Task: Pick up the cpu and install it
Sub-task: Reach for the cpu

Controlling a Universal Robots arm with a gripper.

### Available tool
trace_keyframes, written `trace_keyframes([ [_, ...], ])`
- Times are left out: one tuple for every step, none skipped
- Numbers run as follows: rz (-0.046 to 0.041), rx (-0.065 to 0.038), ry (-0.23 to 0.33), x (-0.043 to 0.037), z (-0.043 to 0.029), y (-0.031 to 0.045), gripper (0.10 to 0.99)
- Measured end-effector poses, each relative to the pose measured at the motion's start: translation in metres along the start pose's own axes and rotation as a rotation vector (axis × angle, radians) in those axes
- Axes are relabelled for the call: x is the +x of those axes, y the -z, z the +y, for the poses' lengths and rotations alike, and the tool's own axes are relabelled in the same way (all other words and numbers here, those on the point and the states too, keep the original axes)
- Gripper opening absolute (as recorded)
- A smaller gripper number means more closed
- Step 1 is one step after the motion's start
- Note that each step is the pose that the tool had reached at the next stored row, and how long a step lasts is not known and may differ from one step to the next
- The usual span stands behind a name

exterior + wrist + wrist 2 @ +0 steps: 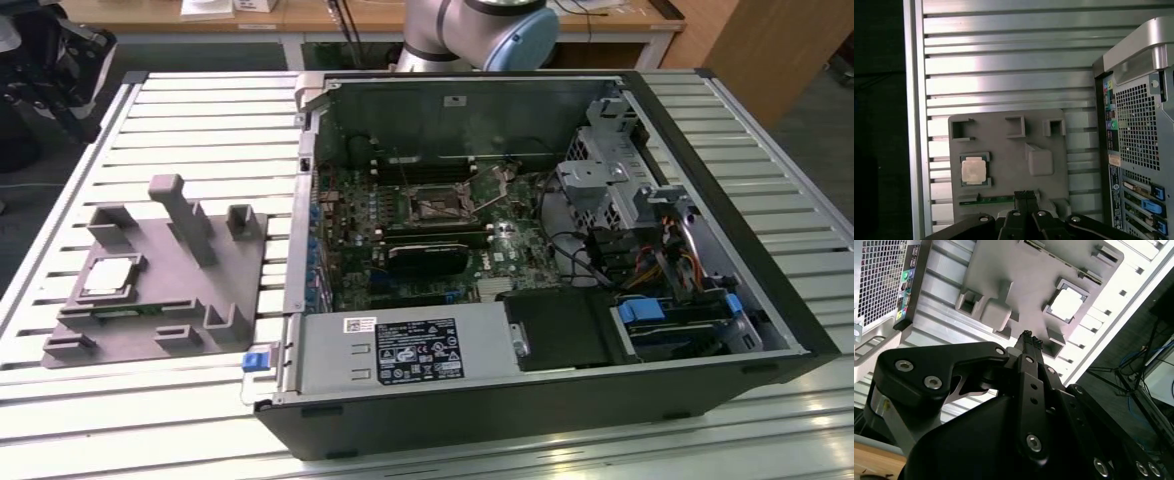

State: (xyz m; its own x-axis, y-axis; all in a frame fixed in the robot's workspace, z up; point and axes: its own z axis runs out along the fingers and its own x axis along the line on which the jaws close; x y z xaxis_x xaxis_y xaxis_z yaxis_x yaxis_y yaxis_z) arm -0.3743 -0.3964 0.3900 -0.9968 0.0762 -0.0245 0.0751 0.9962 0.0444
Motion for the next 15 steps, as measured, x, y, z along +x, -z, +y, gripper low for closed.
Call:
trace_keyframes([
  [0.0000, 0.000, 0.000, 0.0009, -0.0001, 0.0000, 0.106],
  [0.0000, 0.000, 0.000, 0.0017, -0.0001, 0.0000, 0.106],
  [0.0000, 0.000, 0.000, 0.0025, -0.0002, 0.0000, 0.106],
  [0.0000, 0.000, 0.000, 0.0033, -0.0002, 0.0000, 0.106],
  [0.0000, 0.000, 0.000, 0.0041, -0.0003, 0.0000, 0.106],
  [0.0000, 0.000, 0.000, 0.0049, -0.0004, 0.0000, 0.106],
  [0.0000, 0.000, 0.000, 0.0056, -0.0004, 0.0000, 0.106],
  [0.0001, 0.000, 0.000, 0.0064, -0.0005, 0.0001, 0.106],
  [0.0001, 0.000, 0.000, 0.0072, -0.0005, 0.0001, 0.106],
  [0.0000, 0.000, 0.000, 0.0080, -0.0006, 0.0001, 0.106],
  [0.0001, 0.000, 0.000, 0.0088, -0.0007, 0.0001, 0.106],
  [0.0001, 0.000, 0.000, 0.0111, -0.0008, 0.0001, 0.106],
  [0.0001, 0.000, 0.000, 0.0143, -0.0011, 0.0002, 0.106],
  [0.0000, 0.000, 0.000, 0.0152, -0.0012, 0.0001, 0.106],
  [0.0000, 0.000, 0.000, 0.0160, -0.0012, 0.0001, 0.106],
])
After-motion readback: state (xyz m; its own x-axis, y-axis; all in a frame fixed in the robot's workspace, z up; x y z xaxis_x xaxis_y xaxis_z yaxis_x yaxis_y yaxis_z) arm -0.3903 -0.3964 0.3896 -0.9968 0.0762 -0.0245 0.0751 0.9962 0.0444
